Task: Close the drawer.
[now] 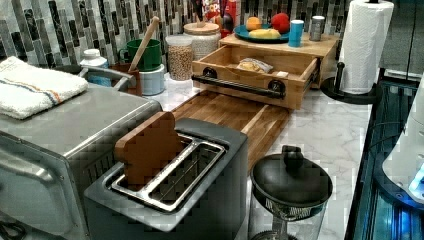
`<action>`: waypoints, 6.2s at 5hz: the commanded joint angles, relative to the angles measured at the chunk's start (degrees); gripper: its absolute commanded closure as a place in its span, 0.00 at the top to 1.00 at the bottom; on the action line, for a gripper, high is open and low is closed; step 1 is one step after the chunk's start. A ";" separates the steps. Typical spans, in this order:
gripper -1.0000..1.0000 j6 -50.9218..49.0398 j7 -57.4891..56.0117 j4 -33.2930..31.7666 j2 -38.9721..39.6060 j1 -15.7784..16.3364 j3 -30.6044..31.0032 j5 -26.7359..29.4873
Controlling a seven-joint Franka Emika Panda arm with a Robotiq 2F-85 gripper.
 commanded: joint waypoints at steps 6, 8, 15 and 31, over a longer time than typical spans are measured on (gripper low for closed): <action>1.00 10.35 -29.55 -14.36 -4.16 2.32 2.61 2.54; 0.00 20.86 -33.25 -22.70 -4.19 2.19 4.56 2.22; 0.00 32.59 -54.16 -21.66 7.80 -5.25 -0.26 -2.77; 0.00 28.66 -75.37 5.37 22.93 -25.17 -11.87 -3.23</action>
